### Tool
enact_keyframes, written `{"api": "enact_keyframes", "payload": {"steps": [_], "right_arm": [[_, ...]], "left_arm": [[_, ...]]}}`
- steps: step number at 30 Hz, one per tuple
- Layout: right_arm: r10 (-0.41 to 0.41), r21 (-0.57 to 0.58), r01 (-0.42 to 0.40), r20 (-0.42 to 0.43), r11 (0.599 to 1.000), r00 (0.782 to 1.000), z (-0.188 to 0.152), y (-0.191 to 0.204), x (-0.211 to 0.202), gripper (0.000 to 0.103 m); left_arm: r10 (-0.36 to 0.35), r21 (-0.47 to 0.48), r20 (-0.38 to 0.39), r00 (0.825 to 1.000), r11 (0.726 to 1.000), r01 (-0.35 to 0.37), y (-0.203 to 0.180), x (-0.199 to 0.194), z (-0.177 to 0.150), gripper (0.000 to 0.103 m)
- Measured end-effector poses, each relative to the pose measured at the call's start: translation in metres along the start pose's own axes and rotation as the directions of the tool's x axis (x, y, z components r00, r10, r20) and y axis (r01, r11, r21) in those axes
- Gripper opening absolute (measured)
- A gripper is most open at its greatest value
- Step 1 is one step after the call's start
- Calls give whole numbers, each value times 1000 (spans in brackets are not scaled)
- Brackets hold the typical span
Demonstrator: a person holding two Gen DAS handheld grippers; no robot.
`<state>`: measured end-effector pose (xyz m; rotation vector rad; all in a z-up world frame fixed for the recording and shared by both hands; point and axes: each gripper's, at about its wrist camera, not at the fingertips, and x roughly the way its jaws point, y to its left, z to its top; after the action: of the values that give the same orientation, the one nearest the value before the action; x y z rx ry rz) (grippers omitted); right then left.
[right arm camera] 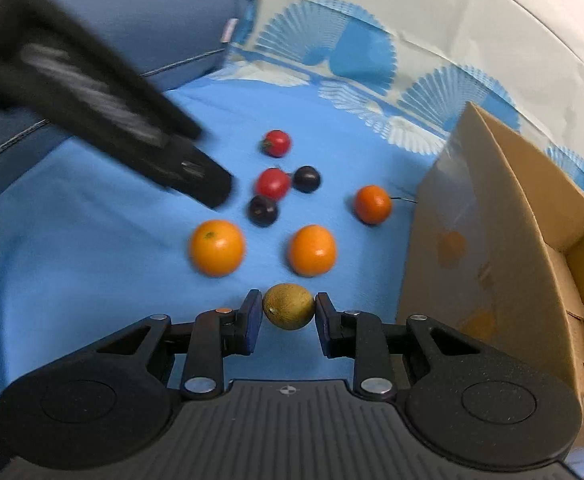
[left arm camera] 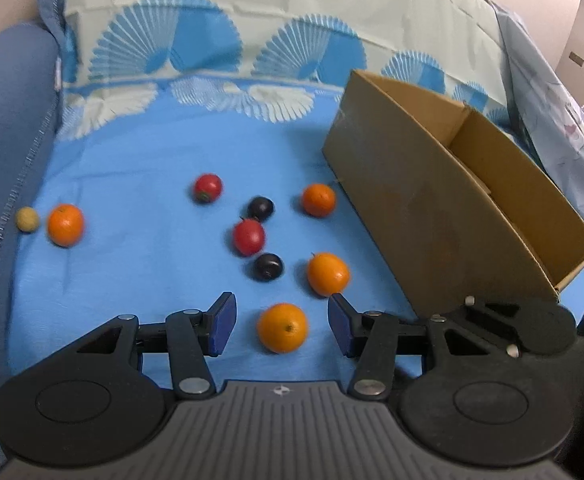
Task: Organize fruits
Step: 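Move both tools toward the fruits beside the box, then close the left tool on the orange while the right tool grasps the green lime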
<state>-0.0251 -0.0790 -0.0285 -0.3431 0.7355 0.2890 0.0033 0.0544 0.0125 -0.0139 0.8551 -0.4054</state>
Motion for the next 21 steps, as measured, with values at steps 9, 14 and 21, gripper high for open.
{"api": "enact_keyframes", "payload": {"steps": [9, 14, 21], "right_arm": [[63, 19, -62, -73, 998, 995, -12, -8, -4, 30], [64, 39, -61, -78, 997, 995, -11, -10, 0, 30], [58, 42, -55, -79, 998, 995, -12, -7, -1, 30]], "left_arm": [[33, 35, -33, 999, 999, -32, -24, 29, -3, 66], [35, 10, -65, 997, 999, -34, -17, 37, -1, 66], [49, 33, -107, 993, 998, -46, -20, 45, -3, 66]]}}
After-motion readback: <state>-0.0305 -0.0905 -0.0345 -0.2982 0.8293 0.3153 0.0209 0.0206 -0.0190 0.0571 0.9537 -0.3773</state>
